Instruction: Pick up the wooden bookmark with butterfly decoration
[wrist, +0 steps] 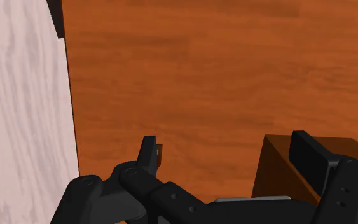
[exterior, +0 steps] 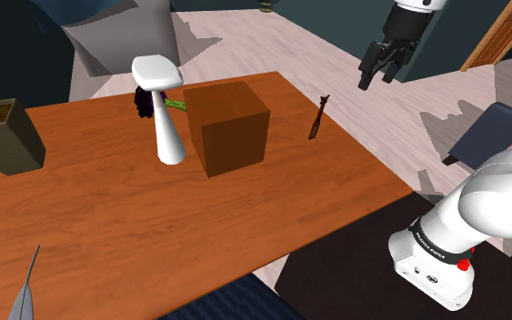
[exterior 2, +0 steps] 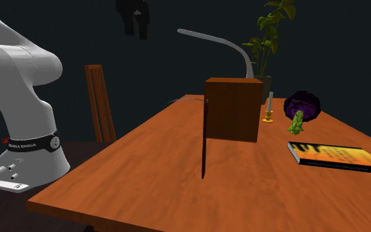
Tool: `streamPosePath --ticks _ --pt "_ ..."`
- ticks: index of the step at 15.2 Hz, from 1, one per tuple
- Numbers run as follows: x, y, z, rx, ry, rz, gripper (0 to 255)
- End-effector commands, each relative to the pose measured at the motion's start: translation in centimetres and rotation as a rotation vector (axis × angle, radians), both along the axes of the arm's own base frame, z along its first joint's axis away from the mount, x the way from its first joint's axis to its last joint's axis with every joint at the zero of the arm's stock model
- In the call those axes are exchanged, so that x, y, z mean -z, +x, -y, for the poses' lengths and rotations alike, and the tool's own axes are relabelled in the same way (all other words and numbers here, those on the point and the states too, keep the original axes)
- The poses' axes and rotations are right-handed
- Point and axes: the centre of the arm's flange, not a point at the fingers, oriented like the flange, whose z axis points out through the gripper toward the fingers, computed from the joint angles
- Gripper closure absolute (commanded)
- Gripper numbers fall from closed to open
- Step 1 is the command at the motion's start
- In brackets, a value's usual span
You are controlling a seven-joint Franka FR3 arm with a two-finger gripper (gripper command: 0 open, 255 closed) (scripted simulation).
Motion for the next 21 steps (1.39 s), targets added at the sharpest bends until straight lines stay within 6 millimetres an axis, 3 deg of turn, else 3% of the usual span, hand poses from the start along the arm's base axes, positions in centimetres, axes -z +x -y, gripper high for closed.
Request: streamPosePath --ticks 1,12,20,21 --pt "0.0 0.0 0.0 0.000 0.000 0.000 0" --pt "7.3 11.9 8.8 -0.255 0.116 -0.081 0" --pt "13.8 21.2 12.6 -0.439 0.201 -0.140 0" --pt "14.3 21.2 12.6 -0.439 0.201 -0.140 0"
